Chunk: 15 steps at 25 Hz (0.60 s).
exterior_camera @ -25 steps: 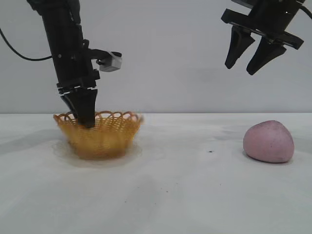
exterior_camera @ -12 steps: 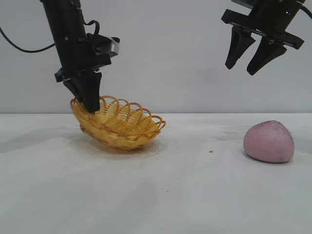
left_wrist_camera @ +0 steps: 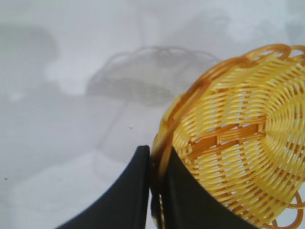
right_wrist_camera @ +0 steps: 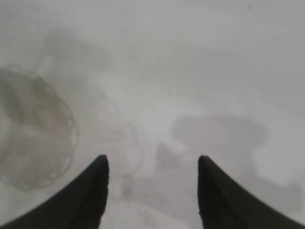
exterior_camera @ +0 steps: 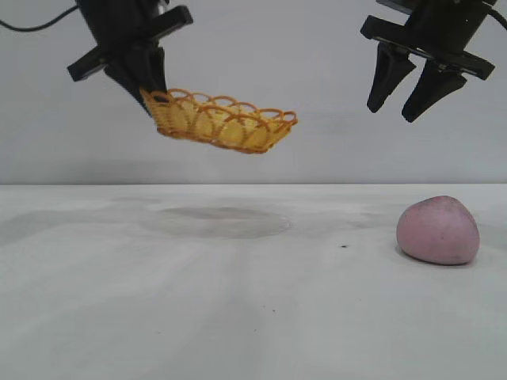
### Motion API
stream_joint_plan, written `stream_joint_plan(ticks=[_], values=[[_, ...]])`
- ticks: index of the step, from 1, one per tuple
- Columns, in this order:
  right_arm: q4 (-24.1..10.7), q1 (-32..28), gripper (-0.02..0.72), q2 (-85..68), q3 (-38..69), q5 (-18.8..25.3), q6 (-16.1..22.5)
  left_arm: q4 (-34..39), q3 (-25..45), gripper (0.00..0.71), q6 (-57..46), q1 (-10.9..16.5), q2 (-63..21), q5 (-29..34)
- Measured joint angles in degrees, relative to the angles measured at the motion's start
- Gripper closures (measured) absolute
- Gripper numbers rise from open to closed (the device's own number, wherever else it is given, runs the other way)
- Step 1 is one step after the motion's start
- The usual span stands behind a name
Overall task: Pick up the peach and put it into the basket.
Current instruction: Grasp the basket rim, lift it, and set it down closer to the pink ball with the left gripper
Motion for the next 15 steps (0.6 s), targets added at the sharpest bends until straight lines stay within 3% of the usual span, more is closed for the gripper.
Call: stream_joint_plan(ticks=[6, 12, 15], values=[[0.0, 0.0, 0.311, 0.0, 0.0, -0.1, 0.0, 0.2, 3.1, 0.71, -1.7, -2.4, -1.2, 0.0], [-0.1, 0.0, 0.311, 0.0, 0.0, -0.2, 0.0, 0.7, 16.2, 0.71, -1.6, -2.8, -6.5, -0.3], [-0.1, 0.0, 0.311, 0.0, 0.0, -0.4, 0.0, -1.5, 24.4, 0.71, -1.5, -2.8, -12.3, -4.9]])
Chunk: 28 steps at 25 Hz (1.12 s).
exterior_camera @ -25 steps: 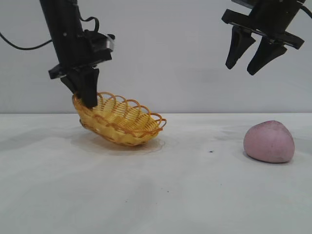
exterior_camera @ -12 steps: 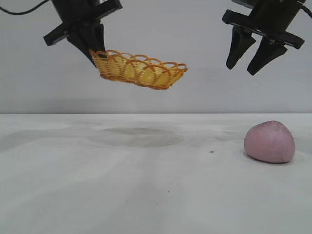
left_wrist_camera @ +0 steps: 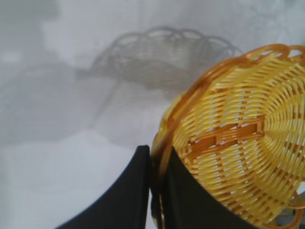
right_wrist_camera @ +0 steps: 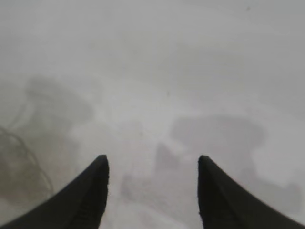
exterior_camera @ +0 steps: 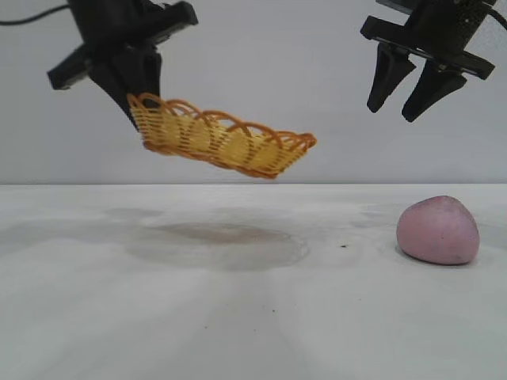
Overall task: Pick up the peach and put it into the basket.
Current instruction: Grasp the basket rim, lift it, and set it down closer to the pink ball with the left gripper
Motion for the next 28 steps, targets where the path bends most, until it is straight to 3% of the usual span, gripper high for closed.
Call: stream_joint_plan(ticks=[9, 13, 19, 28], values=[[0.0, 0.0, 0.311, 0.0, 0.0, -0.5, 0.0, -22.2, 23.5, 0.71, 8.9, -0.1, -7.9, -18.9], [0.0, 0.0, 0.311, 0.0, 0.0, -0.6, 0.0, -26.6, 30.4, 0.71, 11.6, -2.1, -7.9, -26.7], [0.0, 0.0, 0.311, 0.0, 0.0, -0.7, 0.0, -29.9, 32.2, 0.71, 12.0, -4.3, -7.9, -35.4], [0.0, 0.0, 0.311, 0.0, 0.0, -0.7, 0.0, -31.0, 32.2, 0.71, 12.8, -4.4, -3.8, -37.5]])
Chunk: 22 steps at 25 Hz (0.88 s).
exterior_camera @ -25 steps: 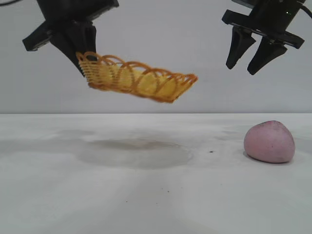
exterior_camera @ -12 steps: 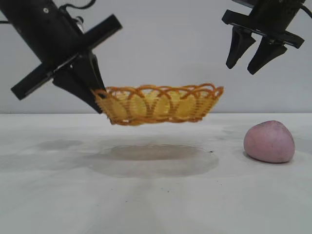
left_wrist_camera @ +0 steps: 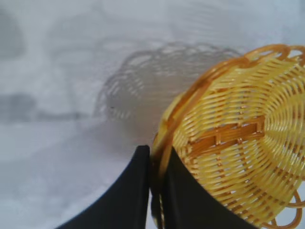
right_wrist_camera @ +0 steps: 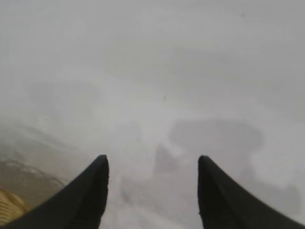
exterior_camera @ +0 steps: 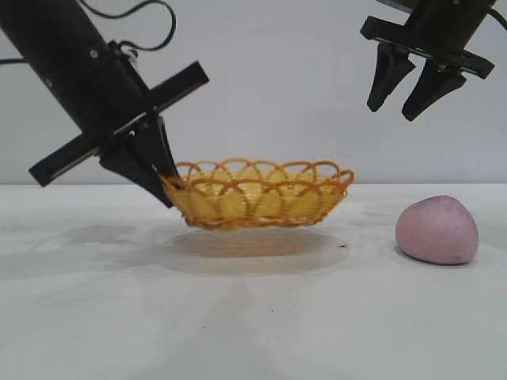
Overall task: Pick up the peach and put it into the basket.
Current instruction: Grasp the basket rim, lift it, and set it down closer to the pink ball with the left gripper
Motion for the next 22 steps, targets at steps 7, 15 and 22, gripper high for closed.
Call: stream_joint_plan(ticks=[7, 15, 22], values=[[0.0, 0.0, 0.311, 0.0, 0.0, 0.0, 0.0, -0.1, 0.0, 0.71, 1.2, 0.0, 0.7, -0.5], [0.0, 0.0, 0.311, 0.0, 0.0, 0.0, 0.0, -0.1, 0.0, 0.45, 1.2, 0.0, 0.7, -0.8], [0.0, 0.0, 0.311, 0.0, 0.0, 0.0, 0.0, 1.1, 0.0, 0.35, 1.2, 0.0, 0.6, 2.4]])
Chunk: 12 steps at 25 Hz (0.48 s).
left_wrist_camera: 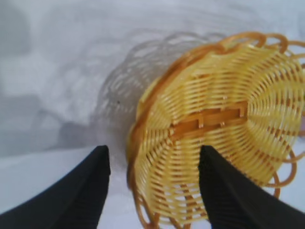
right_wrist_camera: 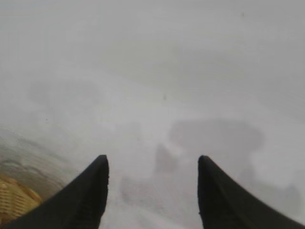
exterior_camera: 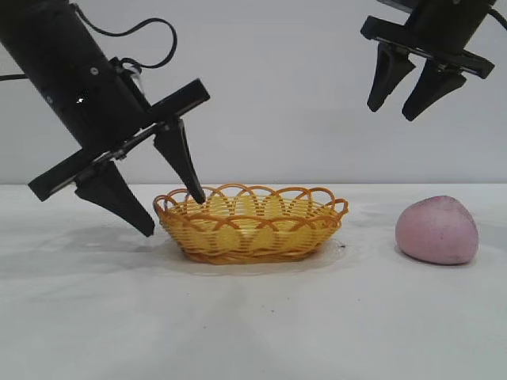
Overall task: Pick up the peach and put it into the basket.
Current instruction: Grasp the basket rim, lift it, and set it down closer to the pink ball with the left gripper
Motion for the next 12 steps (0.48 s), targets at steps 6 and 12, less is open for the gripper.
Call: stream_joint_plan(ticks=[6, 12], values=[[0.0, 0.0, 0.311, 0.0, 0.0, 0.2, 0.0, 9.5, 0.0, 0.35, 0.0, 0.0, -4.7, 2.5], [0.0, 0.0, 0.311, 0.0, 0.0, 0.2, 0.0, 25.3, -5.0, 0.35, -1.2, 0.0, -8.3, 12.6]])
